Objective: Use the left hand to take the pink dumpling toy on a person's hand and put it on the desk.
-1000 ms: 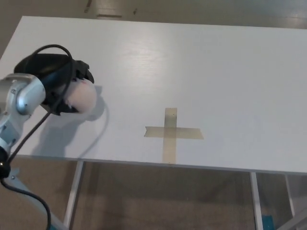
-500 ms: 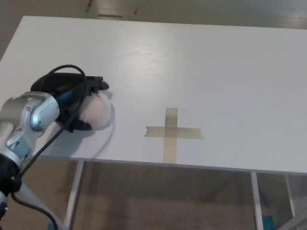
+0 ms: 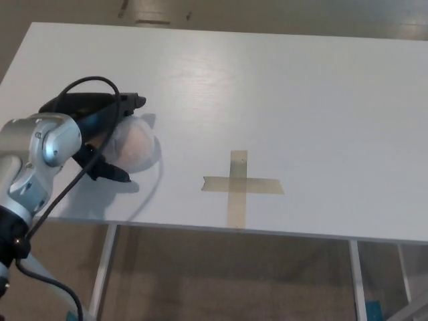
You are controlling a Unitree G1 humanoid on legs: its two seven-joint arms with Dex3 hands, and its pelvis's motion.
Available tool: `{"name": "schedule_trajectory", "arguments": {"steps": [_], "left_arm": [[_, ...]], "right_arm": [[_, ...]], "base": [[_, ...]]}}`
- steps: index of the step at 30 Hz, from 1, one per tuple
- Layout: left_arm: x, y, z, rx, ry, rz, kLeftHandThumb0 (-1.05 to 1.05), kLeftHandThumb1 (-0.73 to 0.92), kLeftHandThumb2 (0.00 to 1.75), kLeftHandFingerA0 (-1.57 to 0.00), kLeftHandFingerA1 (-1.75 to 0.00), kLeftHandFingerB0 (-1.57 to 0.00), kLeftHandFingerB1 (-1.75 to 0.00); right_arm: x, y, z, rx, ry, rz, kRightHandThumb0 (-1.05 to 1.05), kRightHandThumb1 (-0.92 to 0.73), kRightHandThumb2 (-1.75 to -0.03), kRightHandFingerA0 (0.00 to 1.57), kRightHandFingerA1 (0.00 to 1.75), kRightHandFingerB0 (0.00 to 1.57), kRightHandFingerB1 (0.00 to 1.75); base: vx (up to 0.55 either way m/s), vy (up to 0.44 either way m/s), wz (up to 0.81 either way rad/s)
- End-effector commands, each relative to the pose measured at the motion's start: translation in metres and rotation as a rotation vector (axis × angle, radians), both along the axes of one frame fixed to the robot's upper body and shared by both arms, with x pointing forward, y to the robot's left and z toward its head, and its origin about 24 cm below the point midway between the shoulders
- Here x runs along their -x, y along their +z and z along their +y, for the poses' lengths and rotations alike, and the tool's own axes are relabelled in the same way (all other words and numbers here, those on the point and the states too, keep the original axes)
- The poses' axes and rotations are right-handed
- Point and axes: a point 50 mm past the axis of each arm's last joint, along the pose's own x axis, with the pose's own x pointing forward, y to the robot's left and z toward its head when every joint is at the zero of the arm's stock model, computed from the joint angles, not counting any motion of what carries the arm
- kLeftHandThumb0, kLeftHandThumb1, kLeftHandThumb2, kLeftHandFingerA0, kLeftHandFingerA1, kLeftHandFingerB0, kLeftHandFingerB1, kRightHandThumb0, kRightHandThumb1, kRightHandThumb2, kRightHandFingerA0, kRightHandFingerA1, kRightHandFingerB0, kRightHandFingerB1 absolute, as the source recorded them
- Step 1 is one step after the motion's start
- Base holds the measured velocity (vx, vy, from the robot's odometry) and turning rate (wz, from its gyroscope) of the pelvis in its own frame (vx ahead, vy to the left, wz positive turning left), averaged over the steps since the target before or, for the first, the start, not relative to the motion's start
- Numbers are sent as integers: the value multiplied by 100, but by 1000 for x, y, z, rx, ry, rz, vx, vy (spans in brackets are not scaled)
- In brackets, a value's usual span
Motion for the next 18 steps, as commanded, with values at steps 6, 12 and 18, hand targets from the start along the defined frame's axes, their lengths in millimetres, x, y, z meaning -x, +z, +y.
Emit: {"name": "schedule_trajectory", "arguments": {"steps": [6, 12, 18], "left_arm": [[11, 71, -8, 61, -52, -97, -90, 50, 59, 0, 0, 0, -12], [35, 116, -11, 112, -151, -238, -97, 47, 68, 0, 0, 0, -8], [73, 158, -10, 171, -261, -414, -99, 48, 67, 0, 0, 0, -7]], "right_arm": [[3, 0, -4, 6, 5, 22, -26, -69, -60, 64, 45, 53, 41], [4, -1, -5, 7, 7, 26, -26, -70, -60, 64, 44, 53, 41], [3, 1, -7, 7, 0, 19, -26, -70, -60, 64, 45, 53, 41]], "base": [[0, 0, 0], [0, 0, 0], [0, 0, 0]]}}
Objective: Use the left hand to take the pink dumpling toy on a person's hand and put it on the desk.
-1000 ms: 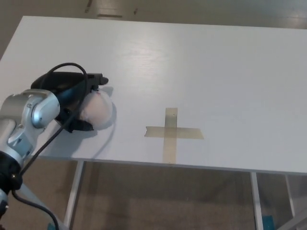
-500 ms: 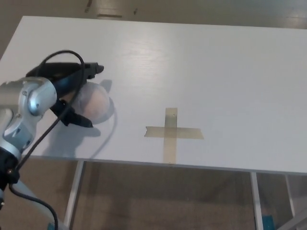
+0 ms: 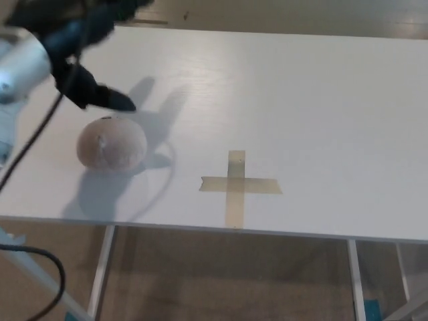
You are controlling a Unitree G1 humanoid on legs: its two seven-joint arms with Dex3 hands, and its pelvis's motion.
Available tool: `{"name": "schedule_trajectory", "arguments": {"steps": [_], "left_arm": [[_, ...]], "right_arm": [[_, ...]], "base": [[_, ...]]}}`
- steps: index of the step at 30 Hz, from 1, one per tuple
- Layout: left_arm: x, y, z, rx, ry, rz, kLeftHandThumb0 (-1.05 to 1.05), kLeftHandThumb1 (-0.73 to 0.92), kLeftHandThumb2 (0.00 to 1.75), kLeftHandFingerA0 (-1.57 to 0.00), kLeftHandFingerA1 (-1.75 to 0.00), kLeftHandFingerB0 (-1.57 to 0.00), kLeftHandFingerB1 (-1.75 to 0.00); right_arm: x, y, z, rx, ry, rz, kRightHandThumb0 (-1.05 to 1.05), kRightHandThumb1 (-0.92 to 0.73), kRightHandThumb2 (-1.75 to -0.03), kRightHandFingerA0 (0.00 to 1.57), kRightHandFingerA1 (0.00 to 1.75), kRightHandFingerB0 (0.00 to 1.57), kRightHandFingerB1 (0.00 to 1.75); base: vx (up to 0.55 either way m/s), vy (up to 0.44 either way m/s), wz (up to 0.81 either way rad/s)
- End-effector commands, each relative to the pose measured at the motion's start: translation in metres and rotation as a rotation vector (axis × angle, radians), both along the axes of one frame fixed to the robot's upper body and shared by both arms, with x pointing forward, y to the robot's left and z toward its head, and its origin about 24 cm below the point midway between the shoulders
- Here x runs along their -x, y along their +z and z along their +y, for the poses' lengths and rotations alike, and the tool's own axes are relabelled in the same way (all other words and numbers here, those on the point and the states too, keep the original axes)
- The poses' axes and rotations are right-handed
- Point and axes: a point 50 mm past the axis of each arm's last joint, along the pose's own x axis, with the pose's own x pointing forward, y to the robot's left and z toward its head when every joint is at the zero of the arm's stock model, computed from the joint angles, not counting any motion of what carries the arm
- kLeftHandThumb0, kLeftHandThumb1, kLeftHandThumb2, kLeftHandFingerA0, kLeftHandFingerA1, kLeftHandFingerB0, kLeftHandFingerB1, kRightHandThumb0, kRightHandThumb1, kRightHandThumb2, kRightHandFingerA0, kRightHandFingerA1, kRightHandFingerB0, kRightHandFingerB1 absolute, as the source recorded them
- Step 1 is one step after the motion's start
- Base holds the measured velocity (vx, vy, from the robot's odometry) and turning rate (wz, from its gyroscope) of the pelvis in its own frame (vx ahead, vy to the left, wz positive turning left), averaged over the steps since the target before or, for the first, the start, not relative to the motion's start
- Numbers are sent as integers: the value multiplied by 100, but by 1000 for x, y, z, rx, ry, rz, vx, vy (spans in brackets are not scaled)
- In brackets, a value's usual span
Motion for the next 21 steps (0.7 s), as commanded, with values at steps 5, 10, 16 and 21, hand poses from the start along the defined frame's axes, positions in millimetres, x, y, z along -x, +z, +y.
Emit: {"name": "schedule_trajectory", "arguments": {"steps": [5, 10, 16, 21], "left_arm": [[62, 36, 3, 98, -169, -160, -95, 37, 74, 0, 0, 0, -5], [129, 22, 13, 236, -315, -296, -54, 45, 54, -18, -29, -22, -30], [171, -14, 27, 445, -409, -179, -45, 39, 65, -42, -45, -37, -41], [197, -43, 37, 566, -397, -31, -34, 45, 53, -55, -41, -49, -36]], "right_arm": [[4, -1, -5, 11, -2, 23, -26, -70, -60, 64, 44, 52, 41], [10, -4, -5, 18, 16, 44, -26, -70, -61, 62, 44, 51, 40], [18, -8, -4, 22, 9, 52, -23, -71, -61, 62, 44, 54, 42], [26, -11, -6, 48, -9, 51, -21, -71, -61, 62, 44, 57, 43]], "base": [[0, 0, 0], [0, 0, 0], [0, 0, 0], [0, 0, 0]]}}
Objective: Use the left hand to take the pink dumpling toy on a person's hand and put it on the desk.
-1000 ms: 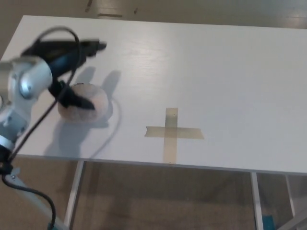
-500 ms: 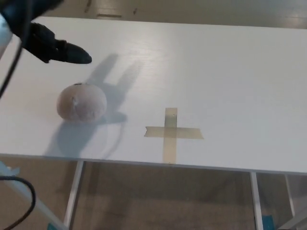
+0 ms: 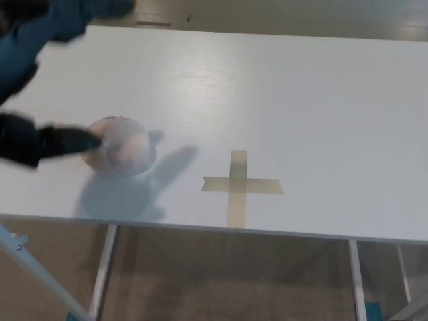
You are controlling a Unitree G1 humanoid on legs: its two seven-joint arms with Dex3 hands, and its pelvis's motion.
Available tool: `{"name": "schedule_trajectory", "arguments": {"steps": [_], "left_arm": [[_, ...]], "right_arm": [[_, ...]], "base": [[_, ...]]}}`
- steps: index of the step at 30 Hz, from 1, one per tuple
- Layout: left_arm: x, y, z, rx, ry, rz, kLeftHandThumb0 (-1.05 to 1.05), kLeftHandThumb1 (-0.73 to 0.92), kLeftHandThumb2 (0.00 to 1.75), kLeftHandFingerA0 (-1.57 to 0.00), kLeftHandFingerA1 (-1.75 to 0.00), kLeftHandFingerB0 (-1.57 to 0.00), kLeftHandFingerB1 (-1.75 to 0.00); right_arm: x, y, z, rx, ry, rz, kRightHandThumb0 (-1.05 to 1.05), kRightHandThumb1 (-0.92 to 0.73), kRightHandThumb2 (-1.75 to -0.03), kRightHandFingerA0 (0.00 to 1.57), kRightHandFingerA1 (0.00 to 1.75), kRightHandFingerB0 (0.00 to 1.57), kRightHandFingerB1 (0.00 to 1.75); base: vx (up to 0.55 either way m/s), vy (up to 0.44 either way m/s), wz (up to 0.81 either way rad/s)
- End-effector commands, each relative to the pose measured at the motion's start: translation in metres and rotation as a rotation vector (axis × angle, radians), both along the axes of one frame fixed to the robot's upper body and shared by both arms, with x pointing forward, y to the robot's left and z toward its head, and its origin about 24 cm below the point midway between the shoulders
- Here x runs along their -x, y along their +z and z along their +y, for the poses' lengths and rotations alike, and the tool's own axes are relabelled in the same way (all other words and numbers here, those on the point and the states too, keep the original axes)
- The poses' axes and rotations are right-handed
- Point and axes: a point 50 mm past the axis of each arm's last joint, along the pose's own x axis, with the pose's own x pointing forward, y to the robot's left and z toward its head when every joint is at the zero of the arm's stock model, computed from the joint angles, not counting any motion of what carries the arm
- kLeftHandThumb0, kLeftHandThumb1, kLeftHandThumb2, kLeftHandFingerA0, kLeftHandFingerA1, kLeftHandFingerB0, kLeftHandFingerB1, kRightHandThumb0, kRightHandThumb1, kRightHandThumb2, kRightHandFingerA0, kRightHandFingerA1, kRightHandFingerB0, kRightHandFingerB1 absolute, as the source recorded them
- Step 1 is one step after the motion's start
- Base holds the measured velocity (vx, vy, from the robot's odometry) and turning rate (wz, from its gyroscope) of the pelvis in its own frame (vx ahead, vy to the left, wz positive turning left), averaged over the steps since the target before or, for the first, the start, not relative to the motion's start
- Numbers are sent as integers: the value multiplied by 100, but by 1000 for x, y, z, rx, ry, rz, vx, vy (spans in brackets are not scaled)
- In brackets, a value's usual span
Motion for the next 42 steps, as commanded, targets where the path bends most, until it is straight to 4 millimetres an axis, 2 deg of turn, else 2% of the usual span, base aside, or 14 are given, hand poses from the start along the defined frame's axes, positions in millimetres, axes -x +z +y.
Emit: {"name": "schedule_trajectory", "arguments": {"steps": [1, 10, 17, 23, 25, 26, 30, 34, 35, 37, 38, 40, 41, 42], "left_arm": [[87, -41, 14, 271, -260, 177, -33, 46, 54, -55, -41, -51, -37], [135, -110, 36, 377, -88, 569, -36, 47, 54, -62, -43, -53, -38], [147, -172, 46, 386, 39, 851, -43, 42, 67, -59, -51, -48, -46], [136, -231, 65, 385, 269, 938, -36, 51, 56, -70, -45, -55, -39], [125, -269, 76, 402, 447, 979, -44, 45, 73, -68, -56, -56, -51], [115, -295, 84, 407, 566, 1018, -39, 54, 56, -74, -44, -61, -39], [96, -338, 96, 431, 808, 1131, -40, 55, 57, -62, -41, -52, -38], [82, -359, 104, 524, 1007, 1210, -41, 54, 56, -60, -41, -49, -37], [86, -364, 109, 549, 1054, 1226, -51, 47, 76, -51, -51, -40, -46], [87, -366, 111, 557, 1070, 1232, -51, 47, 76, -51, -51, -40, -46], [99, -371, 114, 468, 1081, 1254, -51, 65, 60, -58, -41, -43, -35], [103, -373, 116, 389, 1073, 1280, -55, 72, 62, -55, -39, -42, -34], [105, -373, 118, 335, 1050, 1320, -58, 65, 102, -39, -54, -20, -45], [106, -374, 119, 299, 1035, 1349, -58, 65, 102, -39, -54, -20, -45]], "right_arm": [[28, -12, -6, 51, -25, 49, -20, -71, -61, 62, 44, 55, 43], [55, -24, -2, 131, -85, 76, -19, -70, -61, 68, 46, 56, 43], [72, -31, 0, 123, -84, 116, -21, -70, -61, 71, 47, 56, 43], [79, -33, -1, 114, -98, 127, -23, -70, -60, 71, 47, 56, 43], [82, -34, 0, 112, -102, 132, -24, -70, -60, 70, 47, 56, 43], [83, -34, 1, 106, -105, 132, -25, -70, -60, 69, 47, 56, 43], [87, -36, 1, 95, -117, 136, -27, -70, -60, 67, 46, 55, 42], [87, -36, 2, 92, -119, 132, -29, -69, -60, 67, 46, 58, 43], [87, -36, 4, 86, -116, 130, -29, -69, -60, 67, 46, 59, 44], [87, -37, 4, 84, -115, 129, -29, -69, -60, 67, 46, 59, 44], [87, -37, 4, 81, -117, 129, -29, -70, -60, 66, 46, 58, 43], [86, -36, 5, 76, -124, 126, -29, -69, -60, 66, 46, 58, 43], [84, -36, 4, 73, -131, 121, -30, -69, -60, 66, 45, 58, 43], [83, -35, 4, 71, -136, 117, -30, -69, -60, 66, 45, 58, 43]], "base": [[0, 0, 0], [0, 0, 0], [0, 0, 0], [0, 0, 0], [0, 0, 0], [0, 0, 0], [0, 0, 0], [0, 0, 0], [0, 0, 0], [0, 0, 0], [0, 0, 0], [0, 0, 0], [0, 0, 0], [0, 0, 0]]}}
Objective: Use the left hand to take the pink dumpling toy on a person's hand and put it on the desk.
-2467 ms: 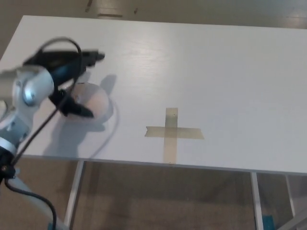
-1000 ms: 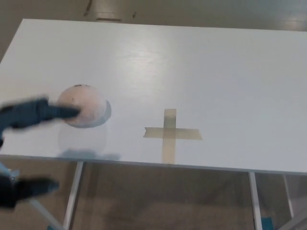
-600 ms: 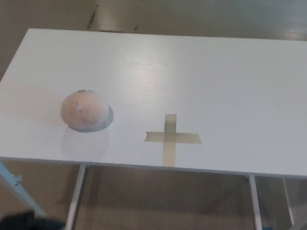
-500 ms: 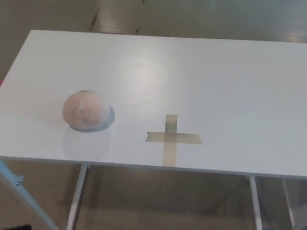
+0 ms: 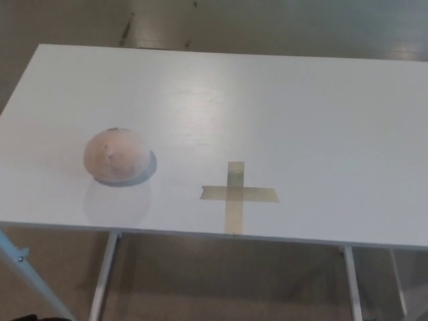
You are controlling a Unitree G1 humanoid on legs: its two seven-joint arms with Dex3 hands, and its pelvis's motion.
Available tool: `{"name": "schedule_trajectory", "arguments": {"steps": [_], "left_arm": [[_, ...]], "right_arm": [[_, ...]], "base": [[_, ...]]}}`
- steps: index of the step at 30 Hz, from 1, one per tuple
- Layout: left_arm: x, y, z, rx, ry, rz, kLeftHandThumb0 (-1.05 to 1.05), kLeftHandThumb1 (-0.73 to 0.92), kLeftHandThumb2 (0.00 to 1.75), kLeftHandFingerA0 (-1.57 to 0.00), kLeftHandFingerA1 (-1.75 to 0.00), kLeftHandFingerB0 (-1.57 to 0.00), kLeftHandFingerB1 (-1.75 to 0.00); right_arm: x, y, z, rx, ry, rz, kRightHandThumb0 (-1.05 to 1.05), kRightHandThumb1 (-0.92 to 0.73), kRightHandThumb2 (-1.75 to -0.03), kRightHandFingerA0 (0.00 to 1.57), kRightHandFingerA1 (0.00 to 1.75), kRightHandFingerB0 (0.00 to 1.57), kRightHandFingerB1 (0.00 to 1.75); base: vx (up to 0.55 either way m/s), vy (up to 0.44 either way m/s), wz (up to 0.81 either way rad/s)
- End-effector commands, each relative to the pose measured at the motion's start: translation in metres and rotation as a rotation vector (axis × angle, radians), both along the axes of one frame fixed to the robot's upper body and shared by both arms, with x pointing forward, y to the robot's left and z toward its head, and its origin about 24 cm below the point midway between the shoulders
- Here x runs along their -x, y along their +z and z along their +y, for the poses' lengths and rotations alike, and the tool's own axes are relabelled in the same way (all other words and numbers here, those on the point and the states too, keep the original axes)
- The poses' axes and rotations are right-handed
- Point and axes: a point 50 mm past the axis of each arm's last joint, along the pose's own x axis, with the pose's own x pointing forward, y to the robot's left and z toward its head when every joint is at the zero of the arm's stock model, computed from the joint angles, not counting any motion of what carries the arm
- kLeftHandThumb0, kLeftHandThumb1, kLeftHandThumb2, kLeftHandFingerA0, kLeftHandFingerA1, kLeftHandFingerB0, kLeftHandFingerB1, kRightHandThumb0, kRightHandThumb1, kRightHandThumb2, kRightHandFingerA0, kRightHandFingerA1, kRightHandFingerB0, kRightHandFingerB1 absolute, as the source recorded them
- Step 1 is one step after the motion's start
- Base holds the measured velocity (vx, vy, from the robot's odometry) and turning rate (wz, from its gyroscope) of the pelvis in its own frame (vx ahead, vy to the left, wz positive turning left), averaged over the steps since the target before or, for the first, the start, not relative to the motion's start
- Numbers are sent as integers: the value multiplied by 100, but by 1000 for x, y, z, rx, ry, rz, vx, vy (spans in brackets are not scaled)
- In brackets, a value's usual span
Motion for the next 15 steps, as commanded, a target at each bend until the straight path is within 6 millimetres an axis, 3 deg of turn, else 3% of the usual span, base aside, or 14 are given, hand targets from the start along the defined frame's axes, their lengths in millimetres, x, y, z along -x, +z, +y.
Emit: {"name": "schedule_trajectory", "arguments": {"steps": [1, 5, 6, 15], "left_arm": [[21, -105, 32, -344, 280, 561, -64, 70, 105, -36, -53, -17, -43], [24, -106, 34, -315, 288, 565, -61, 68, 106, -36, -54, -16, -43], [24, -106, 34, -299, 295, 563, -64, 85, 66, -45, -35, -32, -31], [18, -105, 37, -259, 334, 547, -61, 81, 65, -47, -36, -33, -32]], "right_arm": [[18, -6, 3, 16, -61, -7, -30, -70, -60, 65, 45, 57, 43], [20, -7, 4, 5, -66, -4, -30, -70, -61, 64, 45, 57, 43], [20, -7, 3, 5, -68, -6, -30, -70, -61, 64, 45, 57, 43], [14, -5, 3, 3, -67, -15, -30, -70, -61, 63, 44, 57, 43]], "base": [[0, 0, 0], [0, 0, 0], [0, 0, 0], [0, 0, 0]]}}
